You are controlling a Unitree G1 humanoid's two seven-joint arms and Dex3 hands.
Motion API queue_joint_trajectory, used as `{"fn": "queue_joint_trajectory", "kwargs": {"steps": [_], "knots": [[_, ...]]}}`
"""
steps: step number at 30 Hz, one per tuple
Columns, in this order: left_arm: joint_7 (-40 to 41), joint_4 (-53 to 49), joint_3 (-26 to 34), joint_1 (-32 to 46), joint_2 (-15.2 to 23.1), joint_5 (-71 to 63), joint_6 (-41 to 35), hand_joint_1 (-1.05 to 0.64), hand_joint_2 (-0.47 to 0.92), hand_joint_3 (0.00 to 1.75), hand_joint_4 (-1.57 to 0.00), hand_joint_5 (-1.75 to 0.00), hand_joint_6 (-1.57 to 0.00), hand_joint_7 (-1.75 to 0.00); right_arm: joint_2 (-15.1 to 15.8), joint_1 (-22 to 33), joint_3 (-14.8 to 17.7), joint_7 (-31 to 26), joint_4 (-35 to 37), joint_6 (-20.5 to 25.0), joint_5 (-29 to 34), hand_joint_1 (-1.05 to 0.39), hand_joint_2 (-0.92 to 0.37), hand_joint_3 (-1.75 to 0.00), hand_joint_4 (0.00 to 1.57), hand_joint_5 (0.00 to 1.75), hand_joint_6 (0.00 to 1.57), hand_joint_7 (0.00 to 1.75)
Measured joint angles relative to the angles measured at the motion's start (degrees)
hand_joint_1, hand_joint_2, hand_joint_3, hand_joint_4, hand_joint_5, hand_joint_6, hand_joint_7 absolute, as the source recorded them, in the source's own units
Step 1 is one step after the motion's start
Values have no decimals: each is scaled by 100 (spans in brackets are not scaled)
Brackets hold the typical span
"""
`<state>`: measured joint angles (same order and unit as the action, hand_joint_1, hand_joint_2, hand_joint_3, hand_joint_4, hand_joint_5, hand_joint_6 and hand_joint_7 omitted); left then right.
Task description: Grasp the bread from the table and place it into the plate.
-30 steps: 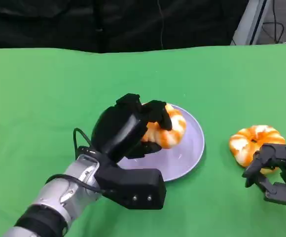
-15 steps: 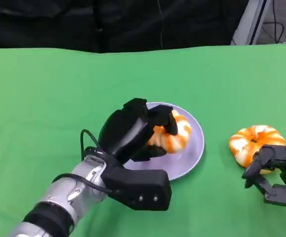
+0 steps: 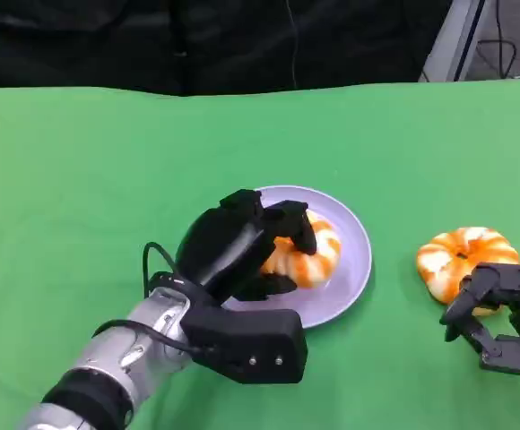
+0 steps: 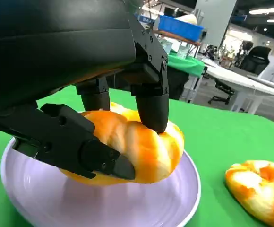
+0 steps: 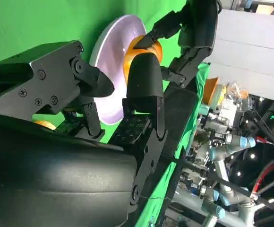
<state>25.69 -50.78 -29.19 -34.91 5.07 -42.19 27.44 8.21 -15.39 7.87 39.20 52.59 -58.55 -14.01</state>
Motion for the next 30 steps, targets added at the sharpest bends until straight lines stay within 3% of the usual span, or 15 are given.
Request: {"fn": "queue_joint_trajectory", "kwargs": {"steps": [9,12,20,26,30], "knots": [[0,-38,-4,-44,1,-3,12,-11,92,29,-47,-174,-60,-143,0,0,-1,2,0,0,-2,11,-64,-93,88,140,93,98],[0,-45,-4,-45,1,-5,17,-13,92,29,-48,-170,-62,-135,-2,0,-1,2,0,0,-2,11,-64,-92,88,140,93,99],[0,-36,-4,-50,18,-19,-82,-19,92,16,-55,-136,-87,-60,-5,-1,-1,-2,1,-1,-1,11,-63,-94,87,141,93,100],[-2,-25,-5,-50,51,-19,-129,-19,92,16,-56,-134,-90,-54,-5,-1,-1,-2,1,-1,-1,11,-63,-94,87,141,93,100],[-3,-16,-13,-50,53,-19,-142,-27,92,9,-63,-101,-100,-17,-5,0,-1,-8,1,-2,2,11,-62,-94,87,141,93,100]]}}
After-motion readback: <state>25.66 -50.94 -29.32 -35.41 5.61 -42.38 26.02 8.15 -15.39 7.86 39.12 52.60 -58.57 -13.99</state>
